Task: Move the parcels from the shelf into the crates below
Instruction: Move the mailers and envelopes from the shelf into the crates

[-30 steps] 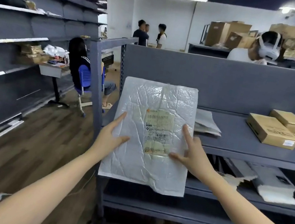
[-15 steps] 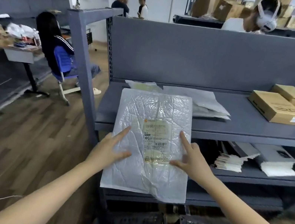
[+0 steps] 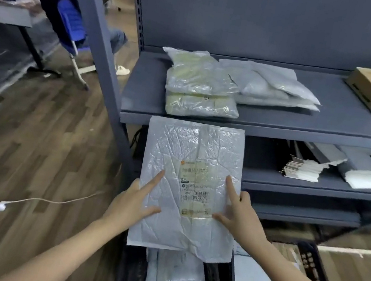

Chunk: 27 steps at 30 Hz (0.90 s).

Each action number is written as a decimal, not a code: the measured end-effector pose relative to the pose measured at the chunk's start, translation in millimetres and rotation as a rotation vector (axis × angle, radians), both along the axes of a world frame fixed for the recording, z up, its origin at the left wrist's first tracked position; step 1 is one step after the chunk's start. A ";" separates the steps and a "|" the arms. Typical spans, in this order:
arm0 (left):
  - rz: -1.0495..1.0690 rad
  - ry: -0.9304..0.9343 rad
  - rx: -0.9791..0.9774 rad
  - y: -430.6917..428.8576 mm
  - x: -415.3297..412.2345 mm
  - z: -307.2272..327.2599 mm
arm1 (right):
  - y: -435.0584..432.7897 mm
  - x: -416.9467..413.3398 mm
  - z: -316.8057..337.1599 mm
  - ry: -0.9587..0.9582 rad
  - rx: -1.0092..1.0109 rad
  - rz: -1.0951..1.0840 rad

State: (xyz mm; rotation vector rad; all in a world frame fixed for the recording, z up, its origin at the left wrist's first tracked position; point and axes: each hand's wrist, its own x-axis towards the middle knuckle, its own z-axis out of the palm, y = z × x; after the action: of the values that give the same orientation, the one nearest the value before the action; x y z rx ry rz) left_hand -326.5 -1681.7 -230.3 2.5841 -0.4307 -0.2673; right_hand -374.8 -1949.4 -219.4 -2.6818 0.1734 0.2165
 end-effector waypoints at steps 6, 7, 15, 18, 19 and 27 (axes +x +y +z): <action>0.031 0.100 0.023 14.1 -48.3 -55.0 | 9.6 -32.8 -53.5 0.131 -0.007 0.064; 0.036 0.116 0.036 15.9 -54.3 -65.3 | 11.9 -36.9 -63.6 0.149 -0.006 0.076; 0.099 0.249 0.015 33.1 -69.8 -179.7 | 27.2 -39.2 -174.8 0.256 0.049 0.141; 0.123 0.265 0.052 41.3 -64.5 -234.0 | 33.9 -29.6 -232.3 0.300 0.103 0.149; 0.129 0.266 0.054 43.5 -62.8 -253.2 | 36.3 -26.4 -253.0 0.312 0.113 0.157; 0.156 0.333 0.040 63.1 -60.1 -435.4 | 52.9 -10.6 -432.1 0.380 0.111 0.226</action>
State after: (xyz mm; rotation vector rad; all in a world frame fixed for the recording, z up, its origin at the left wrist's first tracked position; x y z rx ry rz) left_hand -386.5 -1618.5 -665.7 2.5293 -0.1035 -0.6427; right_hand -385.5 -1896.5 -651.5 -2.5214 -0.0282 0.7825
